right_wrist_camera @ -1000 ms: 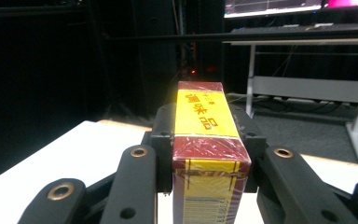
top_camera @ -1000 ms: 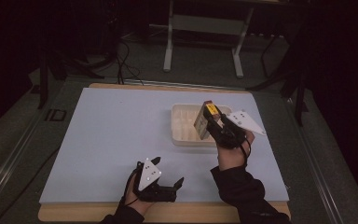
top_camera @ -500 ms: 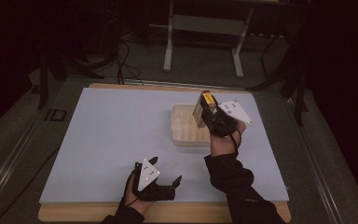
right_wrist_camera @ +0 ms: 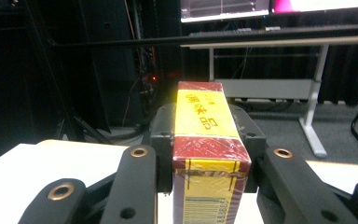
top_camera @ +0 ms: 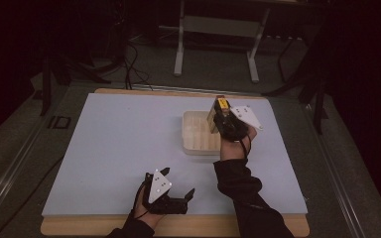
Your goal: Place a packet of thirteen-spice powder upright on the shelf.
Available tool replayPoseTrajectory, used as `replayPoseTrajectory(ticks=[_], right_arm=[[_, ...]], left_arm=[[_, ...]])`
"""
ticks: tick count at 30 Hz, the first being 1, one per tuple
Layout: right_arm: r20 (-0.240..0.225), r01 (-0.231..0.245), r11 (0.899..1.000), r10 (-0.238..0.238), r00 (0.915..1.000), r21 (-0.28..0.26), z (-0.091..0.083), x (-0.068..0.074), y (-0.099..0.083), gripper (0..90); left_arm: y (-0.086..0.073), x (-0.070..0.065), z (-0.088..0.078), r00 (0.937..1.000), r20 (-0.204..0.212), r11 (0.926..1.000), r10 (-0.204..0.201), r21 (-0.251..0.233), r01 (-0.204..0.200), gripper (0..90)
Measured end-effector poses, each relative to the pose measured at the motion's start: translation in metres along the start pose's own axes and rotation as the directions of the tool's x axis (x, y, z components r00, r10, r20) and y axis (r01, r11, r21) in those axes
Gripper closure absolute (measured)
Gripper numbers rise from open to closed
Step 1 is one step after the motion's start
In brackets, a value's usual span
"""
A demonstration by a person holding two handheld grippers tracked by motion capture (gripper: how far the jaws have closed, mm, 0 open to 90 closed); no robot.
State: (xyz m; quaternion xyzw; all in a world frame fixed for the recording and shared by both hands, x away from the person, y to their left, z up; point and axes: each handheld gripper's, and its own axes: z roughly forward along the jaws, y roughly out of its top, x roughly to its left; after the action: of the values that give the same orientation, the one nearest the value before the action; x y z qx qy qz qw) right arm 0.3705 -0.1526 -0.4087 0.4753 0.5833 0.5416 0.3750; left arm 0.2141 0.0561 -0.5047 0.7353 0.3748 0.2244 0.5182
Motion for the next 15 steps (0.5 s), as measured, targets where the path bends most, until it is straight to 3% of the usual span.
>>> replayPoseTrajectory(ticks=[4, 15], right_arm=[[0.002, -0.020, 0.999, 0.020, 0.9998, 0.027, 0.008, -0.001, -0.011, 67.7], [0.031, -0.058, 0.997, 0.057, 0.9979, 0.049, 0.016, -0.009, -0.025, 67.8]], left_arm=[[0.000, 0.000, 0.000, 0.9999, -0.012, 1.0000, -0.007, -0.001, 0.007, 0.3], [-0.001, 0.001, 0.000, 0.9998, 0.016, 0.9999, -0.012, 0.001, 0.012, 0.3]])
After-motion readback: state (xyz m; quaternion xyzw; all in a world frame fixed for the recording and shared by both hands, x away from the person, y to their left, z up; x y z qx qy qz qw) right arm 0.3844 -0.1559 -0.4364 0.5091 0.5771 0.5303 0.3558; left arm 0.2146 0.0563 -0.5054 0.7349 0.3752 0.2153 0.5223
